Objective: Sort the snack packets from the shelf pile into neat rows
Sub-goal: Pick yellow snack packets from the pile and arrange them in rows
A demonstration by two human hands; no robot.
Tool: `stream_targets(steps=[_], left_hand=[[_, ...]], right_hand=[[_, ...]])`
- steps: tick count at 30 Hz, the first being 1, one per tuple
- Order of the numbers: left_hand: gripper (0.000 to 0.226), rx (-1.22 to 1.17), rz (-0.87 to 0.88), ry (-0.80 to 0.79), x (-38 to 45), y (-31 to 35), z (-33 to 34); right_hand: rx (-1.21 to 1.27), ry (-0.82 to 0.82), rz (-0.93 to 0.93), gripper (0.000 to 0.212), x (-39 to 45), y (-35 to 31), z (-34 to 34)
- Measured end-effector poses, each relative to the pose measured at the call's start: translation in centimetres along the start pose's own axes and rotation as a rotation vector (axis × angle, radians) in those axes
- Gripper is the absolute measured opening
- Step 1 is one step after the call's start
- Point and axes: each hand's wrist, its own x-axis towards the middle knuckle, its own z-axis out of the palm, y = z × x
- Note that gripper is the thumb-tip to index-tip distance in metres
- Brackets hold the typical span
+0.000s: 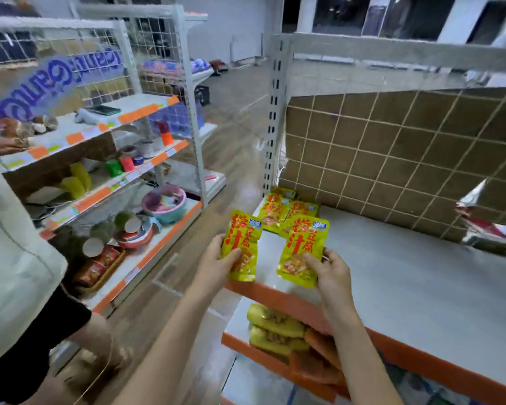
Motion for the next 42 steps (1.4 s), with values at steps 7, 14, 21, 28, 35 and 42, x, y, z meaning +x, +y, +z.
stream_targets(steps=[7,14,21,28,35,42], left_hand=[[0.021,0.140,-0.013,-0.149,8.2,1.3,4.1],[0.026,0.312,0.051,-0.184,11.5,0.8,6.5],[0.033,0.537,0.139,-0.136,10.6,-2.2,7.1],[0.048,0.645,0.198,-0.154,11.1,-2.9,6.7],[0.057,0.713,0.222,-0.167,11.3,-2.7,6.2],[0.077,0.766,0.244,-0.198,11.5,-2.5,5.8]], right_hand=[[-0.175,0.153,0.013,0.013,8.0,1.1,1.4],[-0.424,0.217,0.005,0.012,10.1,0.8,2.4],[-0.746,0.232,-0.100,0.019,9.6,2.7,3.3],[-0.999,0.222,-0.176,0.044,8.7,3.2,3.2],[-1.014,0.229,-0.173,0.061,8.2,3.4,3.4],[-1.119,0.259,-0.296,0.051,7.6,3.0,3.6]])
